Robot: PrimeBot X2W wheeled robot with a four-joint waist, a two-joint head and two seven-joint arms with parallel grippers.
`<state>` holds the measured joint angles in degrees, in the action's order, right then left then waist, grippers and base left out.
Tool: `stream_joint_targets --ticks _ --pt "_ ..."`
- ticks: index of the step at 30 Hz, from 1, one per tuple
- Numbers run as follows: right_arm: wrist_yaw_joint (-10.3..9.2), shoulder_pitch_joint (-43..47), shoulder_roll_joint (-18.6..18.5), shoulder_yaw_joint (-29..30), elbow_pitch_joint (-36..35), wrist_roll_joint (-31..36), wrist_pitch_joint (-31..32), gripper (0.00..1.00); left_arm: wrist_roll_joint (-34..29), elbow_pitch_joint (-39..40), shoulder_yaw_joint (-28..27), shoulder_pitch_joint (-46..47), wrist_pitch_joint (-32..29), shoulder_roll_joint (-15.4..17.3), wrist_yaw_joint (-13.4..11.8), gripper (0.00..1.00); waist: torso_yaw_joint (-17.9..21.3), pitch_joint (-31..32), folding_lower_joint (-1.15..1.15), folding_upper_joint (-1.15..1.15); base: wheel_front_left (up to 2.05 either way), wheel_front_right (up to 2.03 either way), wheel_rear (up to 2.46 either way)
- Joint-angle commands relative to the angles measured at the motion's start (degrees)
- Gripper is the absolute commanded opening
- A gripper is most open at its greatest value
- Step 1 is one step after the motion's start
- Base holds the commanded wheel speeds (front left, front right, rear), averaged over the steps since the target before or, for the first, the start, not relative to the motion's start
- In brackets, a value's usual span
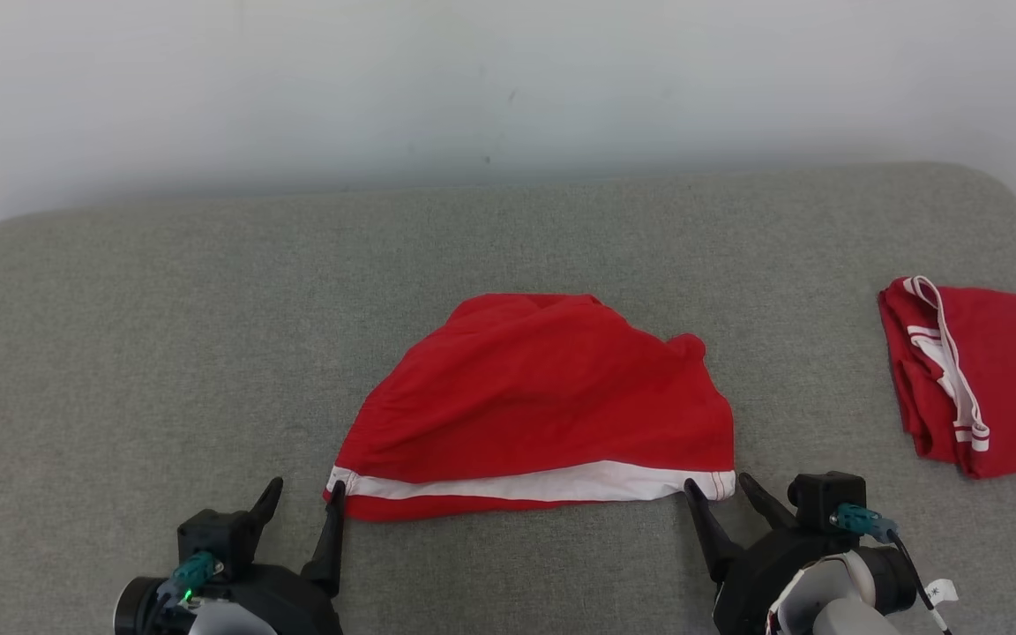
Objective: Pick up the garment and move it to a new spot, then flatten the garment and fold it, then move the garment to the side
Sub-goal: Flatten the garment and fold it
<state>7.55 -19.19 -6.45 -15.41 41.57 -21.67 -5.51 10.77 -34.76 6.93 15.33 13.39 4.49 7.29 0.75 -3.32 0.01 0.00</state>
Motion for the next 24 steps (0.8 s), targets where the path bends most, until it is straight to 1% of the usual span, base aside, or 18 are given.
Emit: stream_joint_targets --ticks 1,5,8,15,24 --pt "-0.14 -1.05 0.39 -0.27 1.32 -0.52 -0.60 1.00 0.56 -1.05 0.16 1.45 0.16 0.29 0.02 1.00 0.25 -1.61 -0.01 0.00 0.00 0.00 0.00" --pt "-0.15 -3.37 1.15 -0.25 5.66 -0.74 -1.54 1.00 1.56 -3.90 1.31 4.00 0.38 0.06 0.07 1.00 -0.04 -2.61 -0.01 0.00 0.00 0.00 0.00" --pt "-0.14 -4.41 1.73 -1.34 7.67 -1.19 -2.27 1.00 1.88 -5.31 2.18 5.35 0.81 -0.27 0.09 1.00 -0.44 -3.11 -0.01 0.00 0.00 0.00 0.00" --pt "-0.14 -5.55 1.68 -4.85 9.70 -3.12 -4.54 1.00 3.11 -7.17 3.96 6.85 1.52 -0.62 0.10 1.00 -0.93 -3.53 -0.01 0.00 0.00 0.00 0.00" --pt "-0.15 -7.35 0.89 -6.41 11.52 -4.99 -6.72 1.00 4.17 -7.93 4.96 8.10 1.83 -0.13 0.13 1.00 -0.81 -3.68 -0.01 0.00 0.00 0.00 0.00"
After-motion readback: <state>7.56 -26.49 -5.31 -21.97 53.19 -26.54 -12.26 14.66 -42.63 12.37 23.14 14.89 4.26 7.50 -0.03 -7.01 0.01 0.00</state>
